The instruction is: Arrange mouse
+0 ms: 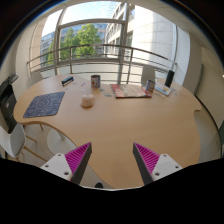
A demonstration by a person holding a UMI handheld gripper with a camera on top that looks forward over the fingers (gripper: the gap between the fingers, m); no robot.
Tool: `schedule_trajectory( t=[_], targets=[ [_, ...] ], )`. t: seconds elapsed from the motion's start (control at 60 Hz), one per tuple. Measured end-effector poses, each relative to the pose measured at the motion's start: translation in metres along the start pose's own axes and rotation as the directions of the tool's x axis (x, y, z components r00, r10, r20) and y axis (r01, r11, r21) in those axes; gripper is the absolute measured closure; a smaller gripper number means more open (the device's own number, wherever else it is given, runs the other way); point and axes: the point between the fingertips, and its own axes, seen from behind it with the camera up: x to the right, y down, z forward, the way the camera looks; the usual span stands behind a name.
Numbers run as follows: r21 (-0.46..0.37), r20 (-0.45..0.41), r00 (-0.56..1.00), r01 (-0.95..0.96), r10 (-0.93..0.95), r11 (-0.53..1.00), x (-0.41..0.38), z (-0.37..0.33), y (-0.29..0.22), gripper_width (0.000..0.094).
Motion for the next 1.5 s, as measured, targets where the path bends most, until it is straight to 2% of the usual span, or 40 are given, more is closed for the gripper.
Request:
schedule_trajectory(
  t=[0.333, 0.5, 0.617, 0.7, 0.833, 0.95, 1.067, 1.167, 1.3, 1.4, 1.5],
  targets=[
    [0.045, 0.085, 0.996, 0.010, -0.014, 0.999, -0.106, 0.172, -0.113, 0.0086],
    [0.023, 0.103, 0.994, 0.023, -0.025, 0.999, -0.128, 0.257, -0.148, 0.0096],
    [0.006, 0.111, 0.994, 0.021, -0.021, 1.000, -0.135, 0.295, -0.157, 0.0211],
    [-0.007, 0.136, 0.991, 0.007, -0.006, 1.000, -0.144, 0.308, -0.157, 0.0383],
    [0.019, 0.126, 0.992, 0.009, -0.011, 1.000, -0.143, 0.311, -0.161, 0.0438],
    [0.011, 0.109, 0.994, -0.007, 0.006, 1.000, -0.142, 0.310, -0.162, 0.0499],
    [0.006, 0.086, 0.996, -0.022, 0.022, 1.000, -0.139, 0.304, -0.169, 0.0519],
    [0.067, 0.035, 0.999, -0.034, 0.032, 0.997, -0.130, 0.281, -0.204, 0.0518],
    [0.225, 0.006, 0.997, -0.074, 0.075, 0.971, -0.138, 0.221, -0.293, 0.0519],
    [0.354, 0.038, 0.997, -0.080, 0.072, 0.932, -0.177, 0.169, -0.358, 0.0521],
    [0.421, 0.117, 0.992, -0.084, 0.038, 0.903, -0.246, 0.133, -0.397, 0.0522]
  ],
)
